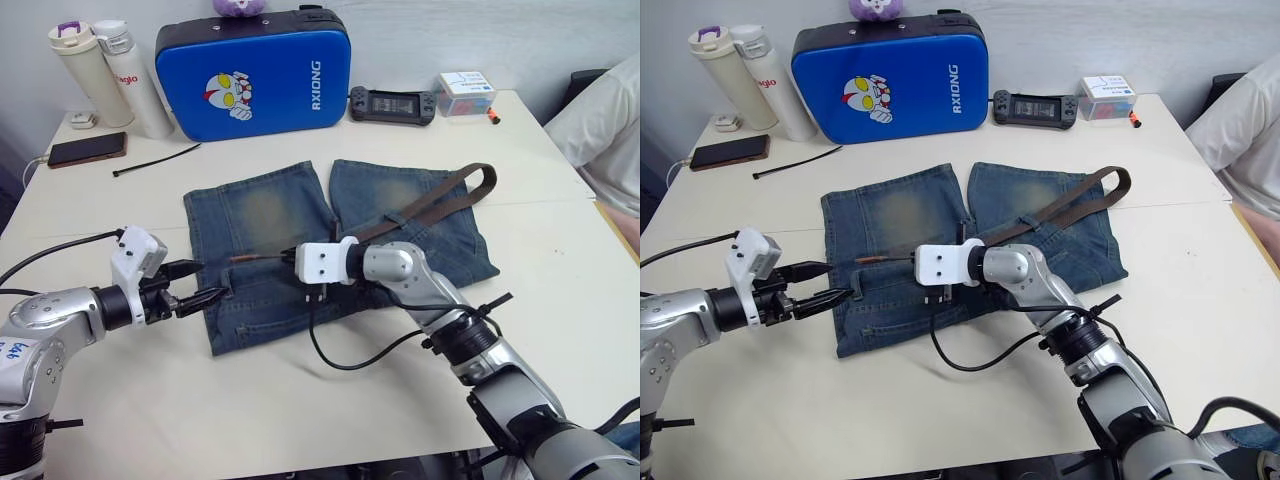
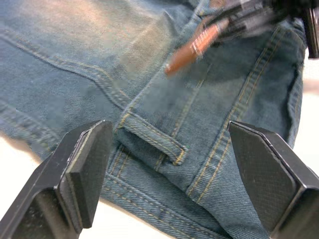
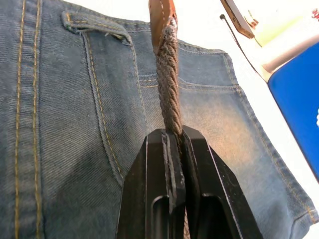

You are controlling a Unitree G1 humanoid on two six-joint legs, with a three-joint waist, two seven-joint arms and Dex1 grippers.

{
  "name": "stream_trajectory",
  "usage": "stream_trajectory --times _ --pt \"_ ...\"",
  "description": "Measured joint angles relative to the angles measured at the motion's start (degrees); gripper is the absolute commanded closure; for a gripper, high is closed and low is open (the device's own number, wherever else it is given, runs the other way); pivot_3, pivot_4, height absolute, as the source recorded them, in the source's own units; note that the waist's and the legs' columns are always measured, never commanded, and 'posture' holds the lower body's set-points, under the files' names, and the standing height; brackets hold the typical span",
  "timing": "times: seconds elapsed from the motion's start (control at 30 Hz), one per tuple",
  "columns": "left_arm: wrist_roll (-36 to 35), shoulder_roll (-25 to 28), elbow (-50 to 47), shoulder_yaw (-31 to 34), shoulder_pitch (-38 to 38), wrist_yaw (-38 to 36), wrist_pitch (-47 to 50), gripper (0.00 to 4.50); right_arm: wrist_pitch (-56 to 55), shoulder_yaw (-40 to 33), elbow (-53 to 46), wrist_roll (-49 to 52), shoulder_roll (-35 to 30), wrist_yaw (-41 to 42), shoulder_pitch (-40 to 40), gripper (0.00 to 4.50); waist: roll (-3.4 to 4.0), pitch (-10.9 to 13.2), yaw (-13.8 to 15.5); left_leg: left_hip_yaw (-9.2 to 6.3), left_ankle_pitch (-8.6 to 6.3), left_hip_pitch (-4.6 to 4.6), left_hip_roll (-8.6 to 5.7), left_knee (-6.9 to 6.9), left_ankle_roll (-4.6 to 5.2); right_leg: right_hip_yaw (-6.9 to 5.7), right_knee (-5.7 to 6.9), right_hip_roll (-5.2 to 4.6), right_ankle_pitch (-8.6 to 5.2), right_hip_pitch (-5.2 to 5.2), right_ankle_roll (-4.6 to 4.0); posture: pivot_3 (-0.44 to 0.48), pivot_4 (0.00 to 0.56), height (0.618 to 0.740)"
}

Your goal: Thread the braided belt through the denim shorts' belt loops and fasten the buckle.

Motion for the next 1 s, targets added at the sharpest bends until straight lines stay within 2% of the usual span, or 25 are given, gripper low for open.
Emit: stream_trajectory --times 0.27,0.4,0.5,0.53,0.6,0.83,0.93,1.0 --pt "-0.02 1.99 1.74 1.79 0.12 0.67 2.22 0.42 -5.56 2.99 5.85 -5.01 4.1 -5.07 -1.1 4.44 -0.01 0.0 -0.22 0.03 0.02 0.0 0.03 -0.01 -0.05 0.04 0.02 0.08 -0.02 -0.04 -0.03 0.0 0.15 0.725" --pt "0.01 2.59 2.39 1.9 0.13 0.42 2.23 0.42 -4.48 2.13 5.26 -1.8 4.27 -2.05 -0.62 2.9 -0.01 0.0 -0.12 0.01 0.01 0.0 0.03 -0.01 -0.05 0.06 0.03 0.1 -0.02 -0.03 -0.04 0.0 0.15 0.725" --pt "0.11 3.49 2.57 1.94 0.14 0.03 2.19 0.42 -1.42 0.57 2.66 1.94 2.95 1.55 0.24 1.32 -0.01 0.0 0.25 -0.05 0.01 -0.02 0.0 0.02 -0.05 0.06 0.04 0.05 -0.02 -0.01 -0.04 0.0 0.15 0.725" --pt "0.12 3.83 2.62 1.93 0.06 -0.05 2.14 0.42 -0.04 -0.51 0.7 3.27 1.97 2.96 0.27 0.63 -0.01 0.0 0.25 -0.04 0.01 -0.02 -0.02 0.02 -0.05 0.07 0.03 0.02 -0.02 -0.01 -0.04 0.0 0.15 0.725" --pt "0.15 3.95 2.93 1.86 -0.37 -0.27 2.06 0.42 1.76 -1.88 -2.42 4.87 0.04 4.64 0.27 0.04 -0.01 0.0 0.25 -0.05 0.01 -0.01 -0.03 0.02 -0.05 0.06 0.04 -0.01 -0.02 0.01 -0.04 0.0 0.15 0.725" --pt "1.26 4.39 7.1 -2.18 -5.66 -2.29 0.35 0.42 19.34 -8.06 -20.47 17.92 -13.62 19.2 5.47 0.04 -0.01 0.0 0.45 -0.09 -0.01 -0.02 -0.03 -0.01 -0.03 0.01 0.01 -0.02 -0.02 0.03 -0.04 0.0 0.15 0.725" --pt "1.35 4.36 7.13 -4.21 -7.22 -3.4 -0.18 0.42 23.36 -7.79 -24.86 20.3 -18.34 23.36 9.77 0.04 -0.02 -0.01 0.36 -0.05 -0.01 0.0 0.0 -0.04 -0.03 0.0 0.01 -0.01 -0.02 0.02 -0.04 0.0 0.15 0.725" --pt "1.54 4.36 7.23 -5.23 -7.59 -3.88 -0.53 0.42 24.69 -6.6 -24.84 20.15 -18.74 23.69 11.96 0.04 -0.03 0.0 0.21 0.08 -0.01 0.0 0.0 -0.04 -0.03 0.01 0.0 -0.02 -0.02 -0.02 -0.04 0.0 0.15 0.725"
